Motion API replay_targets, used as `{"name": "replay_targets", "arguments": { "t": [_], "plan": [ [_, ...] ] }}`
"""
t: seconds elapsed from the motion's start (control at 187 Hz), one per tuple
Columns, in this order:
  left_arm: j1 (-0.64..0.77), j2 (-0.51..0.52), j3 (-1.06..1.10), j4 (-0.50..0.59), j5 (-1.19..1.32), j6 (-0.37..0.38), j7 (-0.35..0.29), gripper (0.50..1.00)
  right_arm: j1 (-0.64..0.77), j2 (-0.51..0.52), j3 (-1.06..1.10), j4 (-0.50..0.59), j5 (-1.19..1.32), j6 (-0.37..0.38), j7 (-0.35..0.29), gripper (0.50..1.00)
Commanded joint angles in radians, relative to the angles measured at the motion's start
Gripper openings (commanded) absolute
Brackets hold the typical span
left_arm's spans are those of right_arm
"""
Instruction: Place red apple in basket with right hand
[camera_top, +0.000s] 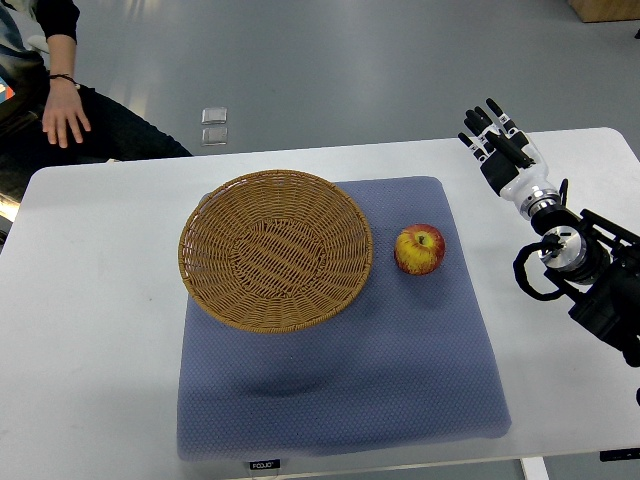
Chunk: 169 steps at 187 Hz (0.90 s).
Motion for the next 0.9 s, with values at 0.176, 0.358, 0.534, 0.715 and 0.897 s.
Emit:
{"name": "replay_targets", "arguments": {
  "t": [0.176,0.358,0.534,0.715,0.897],
  "plan": [
    [0.000,0.000,0.000,-0.004,0.000,0.000,-0.001,1.000,-0.001,-0.002,0.000,0.000,0.000,0.000,0.000,0.924],
    [0.000,0.000,0.000,0.001,0.000,0.000,-0.001,1.000,-0.001,-0.002,0.000,0.000,0.000,0.000,0.000,0.924],
    [0.000,0.000,0.000,0.003,0.000,0.000,-0.001,1.000,-0.001,0.000,0.000,0.000,0.000,0.000,0.000,0.924],
    [0.000,0.000,0.000,-0.005,0.000,0.000,-0.001,1.000,-0.001,-0.003,0.000,0.000,-0.002,0.002,0.000,0.924],
    [-0.002,0.000,-0.002,0.003,0.000,0.000,-0.001,1.000,-0.001,0.000,0.000,0.000,0.000,0.002,0.000,0.924]
  ]
}}
